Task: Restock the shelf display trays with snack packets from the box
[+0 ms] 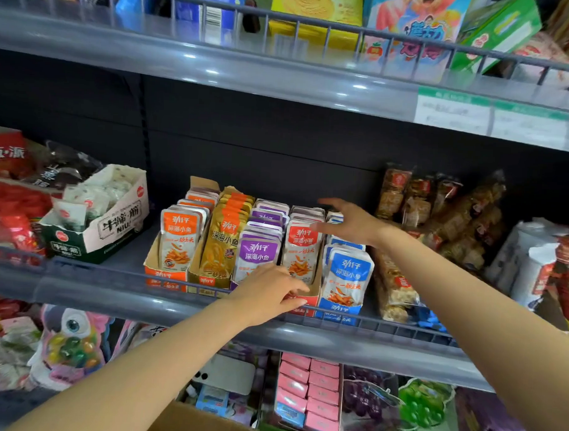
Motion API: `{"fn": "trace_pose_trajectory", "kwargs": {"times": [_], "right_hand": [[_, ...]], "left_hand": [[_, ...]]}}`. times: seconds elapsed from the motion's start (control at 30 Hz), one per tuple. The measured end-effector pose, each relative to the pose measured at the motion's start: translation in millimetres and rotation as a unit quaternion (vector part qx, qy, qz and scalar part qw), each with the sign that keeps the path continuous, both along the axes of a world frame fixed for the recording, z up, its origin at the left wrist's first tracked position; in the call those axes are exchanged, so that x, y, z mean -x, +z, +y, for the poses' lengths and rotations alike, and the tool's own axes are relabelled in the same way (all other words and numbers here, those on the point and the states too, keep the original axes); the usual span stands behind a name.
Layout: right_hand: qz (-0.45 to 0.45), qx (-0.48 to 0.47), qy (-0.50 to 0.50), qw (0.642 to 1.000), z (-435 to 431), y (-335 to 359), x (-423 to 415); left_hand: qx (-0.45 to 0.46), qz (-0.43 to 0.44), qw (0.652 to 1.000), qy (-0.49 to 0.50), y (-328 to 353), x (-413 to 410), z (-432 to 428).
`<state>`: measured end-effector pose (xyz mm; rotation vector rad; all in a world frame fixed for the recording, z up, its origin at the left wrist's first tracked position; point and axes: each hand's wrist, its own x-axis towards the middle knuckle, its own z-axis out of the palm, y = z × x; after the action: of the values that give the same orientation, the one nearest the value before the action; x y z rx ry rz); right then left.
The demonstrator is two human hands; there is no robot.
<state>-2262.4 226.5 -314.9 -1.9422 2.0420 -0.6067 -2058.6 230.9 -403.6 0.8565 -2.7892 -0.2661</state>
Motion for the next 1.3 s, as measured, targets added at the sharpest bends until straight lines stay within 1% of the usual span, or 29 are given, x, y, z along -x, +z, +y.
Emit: {"fn": "trace_pose_trajectory", "kwargs": {"times": [0.03, 0.1, 0.13, 0.2, 0.23, 0.27, 0.33, 0.4, 0.53, 0.63, 0.7, 0.83, 0.9, 1.0, 1.1, 1.17, 1.23, 1.3], "right_hand": [[-0.018, -0.002, 0.0, 1.0, 9.5, 3.7, 9.2], [-0.048, -0.05, 0.001, 0.998, 30.6, 8.0, 25.0], [-0.036, -0.087, 0.004, 0.996, 39.7, 6.9, 31.6], [0.036, -0.158, 0.0, 0.987, 52.7, -1.8, 40.2], [0.059, -0.175, -0.002, 0.983, 56.2, -8.1, 42.0], [0.073, -0.175, -0.002, 0.982, 57.8, -14.6, 42.0], [0.103, -0.141, 0.005, 0.985, 57.1, -23.7, 37.4], [0.13, -0.126, 0.011, 0.983, 54.6, -26.4, 32.9], [0.143, -0.161, 0.003, 0.977, 50.1, -23.9, 29.6], [0.143, -0.164, 0.008, 0.976, 49.1, -22.8, 24.0], [0.13, -0.14, 0.012, 0.981, 53.2, -26.8, 21.4], [0.124, -0.034, 0.015, 0.992, 64.0, -35.7, 21.7], [0.11, 0.003, 0.004, 0.994, 63.4, -35.3, 25.6], [0.098, -0.01, -0.008, 0.995, 60.8, -33.6, 29.9], [0.038, -0.007, -0.02, 0.999, 64.7, -39.1, 27.0], [-0.055, 0.021, -0.024, 0.998, 69.6, -48.2, 24.4], [-0.168, 0.045, -0.028, 0.984, 76.9, -55.5, 20.5], [-0.227, 0.076, -0.033, 0.97, 81.0, -60.8, 19.5]], "left_hand": [[-0.005, 0.005, 1.0, -0.001, 1.0, 2.1, 2.2], [-0.015, 0.016, 1.0, -0.004, 3.0, 8.3, 7.9], [-0.022, 0.021, 1.0, -0.002, 3.3, 12.2, 10.9], [-0.032, 0.027, 0.999, 0.013, 1.4, 20.6, 15.5], [-0.031, 0.032, 0.999, 0.024, -0.2, 24.4, 17.0], [-0.028, 0.043, 0.998, 0.034, -2.1, 27.0, 17.9], [-0.024, 0.077, 0.996, 0.042, -5.0, 29.5, 18.9], [-0.029, 0.092, 0.995, 0.025, -6.3, 29.9, 20.1], [-0.02, 0.046, 0.999, -0.001, -9.6, 34.4, 19.4], [-0.027, 0.044, 0.999, 0.006, -12.5, 37.4, 17.1], [-0.027, 0.055, 0.998, 0.005, -14.0, 38.0, 16.1], [-0.026, 0.067, 0.997, -0.002, -17.0, 39.4, 15.3], [-0.025, 0.07, 0.997, -0.004, -16.8, 39.4, 16.2], [-0.026, 0.08, 0.996, 0.005, -14.6, 37.6, 19.4], [-0.042, 0.104, 0.992, 0.052, -11.5, 39.5, 23.1], [-0.067, 0.126, 0.987, 0.08, -8.2, 44.9, 21.6], [-0.127, 0.16, 0.976, 0.073, -2.7, 52.7, 19.4], [-0.195, 0.182, 0.963, 0.047, 1.7, 61.0, 16.5]]}}
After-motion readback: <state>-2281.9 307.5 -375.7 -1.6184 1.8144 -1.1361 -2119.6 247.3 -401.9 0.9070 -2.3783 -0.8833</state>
